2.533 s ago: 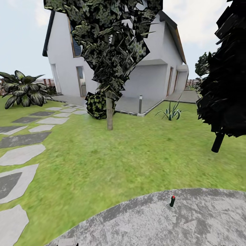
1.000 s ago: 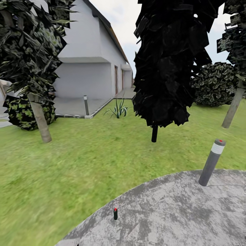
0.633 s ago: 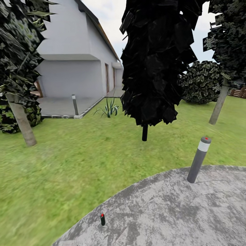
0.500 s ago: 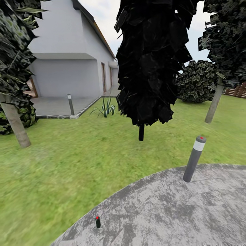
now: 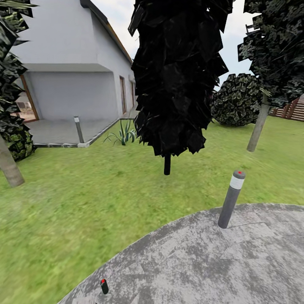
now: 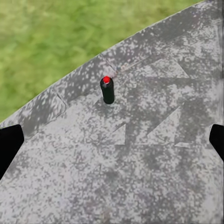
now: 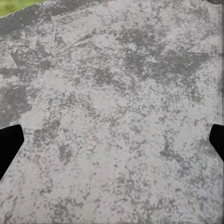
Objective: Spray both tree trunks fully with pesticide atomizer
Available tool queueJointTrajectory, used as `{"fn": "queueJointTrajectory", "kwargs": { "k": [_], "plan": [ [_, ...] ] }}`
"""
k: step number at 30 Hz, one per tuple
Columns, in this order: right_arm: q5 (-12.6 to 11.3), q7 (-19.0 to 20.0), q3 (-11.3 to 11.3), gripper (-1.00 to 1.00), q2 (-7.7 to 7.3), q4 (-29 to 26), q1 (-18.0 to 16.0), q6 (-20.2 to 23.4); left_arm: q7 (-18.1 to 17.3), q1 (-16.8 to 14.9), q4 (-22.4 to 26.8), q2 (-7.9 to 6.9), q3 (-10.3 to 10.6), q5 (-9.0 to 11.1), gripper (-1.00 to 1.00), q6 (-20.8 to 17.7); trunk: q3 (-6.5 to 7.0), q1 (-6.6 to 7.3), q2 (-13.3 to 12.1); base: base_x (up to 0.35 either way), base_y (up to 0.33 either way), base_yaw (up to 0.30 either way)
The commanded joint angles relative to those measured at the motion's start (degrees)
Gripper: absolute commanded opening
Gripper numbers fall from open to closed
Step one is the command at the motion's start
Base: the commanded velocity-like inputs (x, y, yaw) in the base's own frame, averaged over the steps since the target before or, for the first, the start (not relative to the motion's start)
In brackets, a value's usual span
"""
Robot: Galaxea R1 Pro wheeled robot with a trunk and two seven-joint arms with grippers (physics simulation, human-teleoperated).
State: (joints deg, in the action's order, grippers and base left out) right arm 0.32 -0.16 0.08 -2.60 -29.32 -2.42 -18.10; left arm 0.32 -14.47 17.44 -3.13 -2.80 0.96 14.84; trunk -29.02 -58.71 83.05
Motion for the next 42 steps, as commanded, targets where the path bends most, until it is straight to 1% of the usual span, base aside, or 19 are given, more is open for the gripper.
{"fn": "queueJointTrajectory", "kwargs": {
  "k": [1, 25, 30, 42],
  "plan": [
    [0.0, 0.0, 0.0, 1.00, -0.02, 0.1, 0.0, -0.2, 0.0, 0.0, 0.0, -0.01, -0.1, 0.1, 1.00, 0.2, -0.06, -0.02, 0.0, 0.194, -0.241, 0.000],
    [0.0, 0.0, 0.0, 1.00, 0.01, 0.0, 0.0, -0.2, -0.1, 0.0, 0.0, -0.19, -0.2, 0.2, 1.00, 0.0, -0.06, -0.02, 0.0, 0.223, -0.235, 0.000],
    [0.0, 0.0, 0.0, 1.00, 0.02, 0.0, 0.0, -0.2, -0.1, 0.0, 0.0, -0.20, -0.2, 0.2, 1.00, 0.0, -0.06, -0.02, 0.0, 0.315, -0.098, 0.000],
    [0.0, 0.0, 0.0, 1.00, 0.00, 0.0, 0.0, -0.2, -0.1, 0.0, 0.0, -0.21, -0.2, 0.2, 1.00, 0.1, -0.06, -0.02, 0.0, 0.336, -0.006, 0.000]
  ]
}}
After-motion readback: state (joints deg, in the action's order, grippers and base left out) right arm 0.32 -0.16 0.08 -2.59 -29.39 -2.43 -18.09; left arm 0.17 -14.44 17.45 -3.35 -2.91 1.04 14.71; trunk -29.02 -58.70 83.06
